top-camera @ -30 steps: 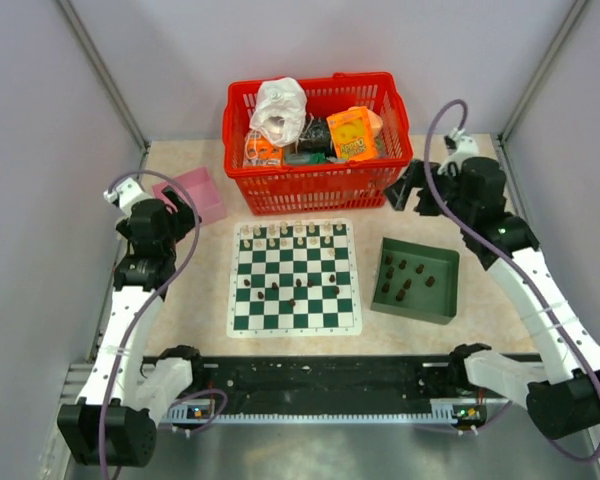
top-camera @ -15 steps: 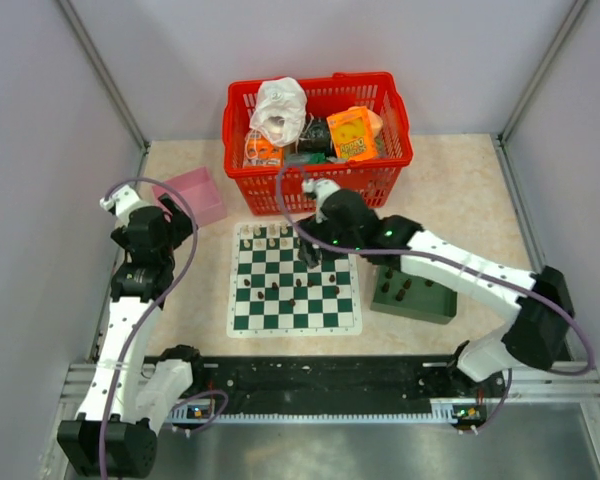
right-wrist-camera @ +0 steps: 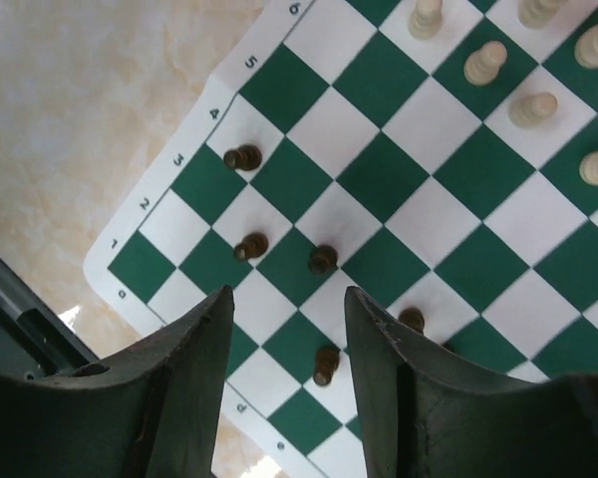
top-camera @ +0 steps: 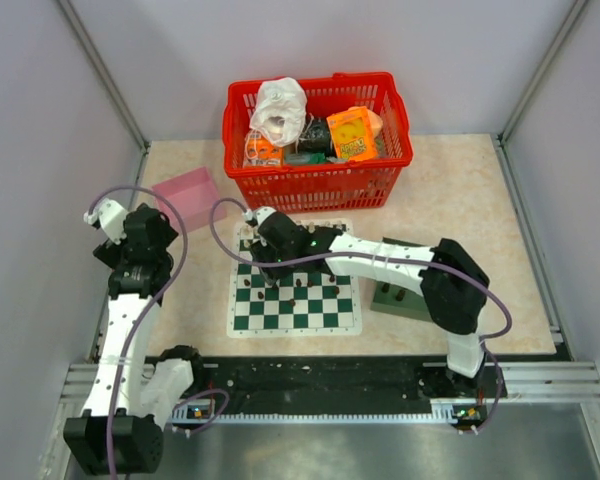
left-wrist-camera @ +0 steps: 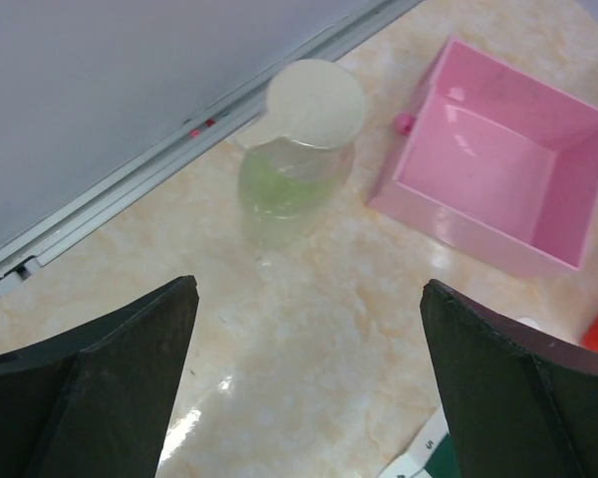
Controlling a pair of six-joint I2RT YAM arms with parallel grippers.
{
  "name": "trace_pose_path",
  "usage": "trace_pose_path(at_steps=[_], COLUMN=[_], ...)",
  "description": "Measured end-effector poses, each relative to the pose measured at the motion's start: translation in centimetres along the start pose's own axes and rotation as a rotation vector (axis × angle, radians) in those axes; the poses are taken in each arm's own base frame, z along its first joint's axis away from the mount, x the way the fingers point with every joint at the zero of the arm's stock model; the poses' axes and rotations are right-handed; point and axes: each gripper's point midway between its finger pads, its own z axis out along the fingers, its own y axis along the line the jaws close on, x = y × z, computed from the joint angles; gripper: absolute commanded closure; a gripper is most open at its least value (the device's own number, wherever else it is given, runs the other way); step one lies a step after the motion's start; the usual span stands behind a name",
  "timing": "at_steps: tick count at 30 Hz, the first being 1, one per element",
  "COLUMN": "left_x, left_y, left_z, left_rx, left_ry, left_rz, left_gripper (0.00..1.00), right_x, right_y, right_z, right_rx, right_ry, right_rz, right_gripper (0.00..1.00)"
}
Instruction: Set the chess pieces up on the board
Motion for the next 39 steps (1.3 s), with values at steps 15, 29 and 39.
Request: trace_pose_path(at_steps=[15, 29, 39], left_x=[2.5, 2.6, 2.8], left_y=[3.7, 5.5, 6.1], left_z=[2.9, 3.1, 2.8], left_rx=[-0.087, -0.12, -0.146], left_ry=[0.133, 0.162, 0.166], left_rz=[-0.059, -0.133, -0.129], left_gripper=[0.01, 0.01, 0.01], right_x=[-1.9, -2.6, -2.1], right_y=[1.2, 1.8, 2.8], right_z=[4.7, 6.8, 8.6], right_rx=[-0.013, -0.025, -0.03], right_ry=[-0.032, -0.029, 0.0], right_rz=[0.022, 0.021, -0.008], right_gripper=[0.46, 0.5, 0.53])
